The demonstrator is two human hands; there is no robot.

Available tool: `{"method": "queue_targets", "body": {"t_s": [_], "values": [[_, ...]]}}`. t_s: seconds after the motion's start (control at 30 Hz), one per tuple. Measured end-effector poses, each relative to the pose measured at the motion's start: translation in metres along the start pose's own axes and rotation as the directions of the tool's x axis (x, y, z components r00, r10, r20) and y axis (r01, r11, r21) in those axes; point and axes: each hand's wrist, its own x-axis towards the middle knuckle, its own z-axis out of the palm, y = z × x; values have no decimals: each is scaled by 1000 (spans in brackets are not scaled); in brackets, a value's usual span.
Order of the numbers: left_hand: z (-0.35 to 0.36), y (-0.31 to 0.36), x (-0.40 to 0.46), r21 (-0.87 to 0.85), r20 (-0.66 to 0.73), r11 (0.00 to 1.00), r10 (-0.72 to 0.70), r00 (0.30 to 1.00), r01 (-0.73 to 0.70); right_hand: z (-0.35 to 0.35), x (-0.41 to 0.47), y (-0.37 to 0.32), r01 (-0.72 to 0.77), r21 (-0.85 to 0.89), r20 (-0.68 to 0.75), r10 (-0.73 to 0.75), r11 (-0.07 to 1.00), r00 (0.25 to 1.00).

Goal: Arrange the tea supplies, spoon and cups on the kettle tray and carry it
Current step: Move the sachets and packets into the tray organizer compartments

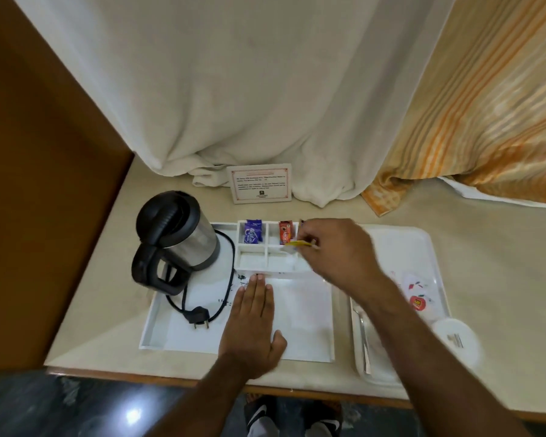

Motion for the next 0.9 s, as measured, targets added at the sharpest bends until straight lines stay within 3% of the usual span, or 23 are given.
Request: {"method": "queue_targets", "body": {"t_s": [0.2,0.3,0.43,0.5,0.57,0.63,0.7,0.77,0.83,0.9], "values": [[2,-1,2,-10,25,1000,-13,1000,14,89,36,-51,135,-348,280,-35,928,959],[1,-1,2,-16,19,1000,2,1000,-2,107,33,-53,170,-375,313,-48,912,948],[-1,-2,1,-9,9,1000,-3,1000,3,90,16,-39,175,-210,76,-163,962,984],[-1,-1,1,6,4,1000,3,1000,-3,66,5,-25,165,-150,-158,-189,975,969],[0,-1,0,8,1,1000,15,1000,-15,36,-5,2,92,-79,-406,-116,993,906],[2,-2,0,-3,-12,1000,30,999,-30,1,-16,41,-57,-42,-483,30,998,875],[5,-3,0,-7,-19,999,33,999,-33,-31,-25,87,-258,-133,-357,197,957,913],[6,-6,-1,0,-24,1000,23,999,-23,-51,-31,126,-401,-299,-73,399,866,914],[8,-6,-1,10,-27,999,33,999,-33,-59,-41,151,-425,-438,192,544,792,817],[9,-6,0,31,-23,999,36,999,-36,-54,-50,164,-431,-451,317,592,781,741]]}}
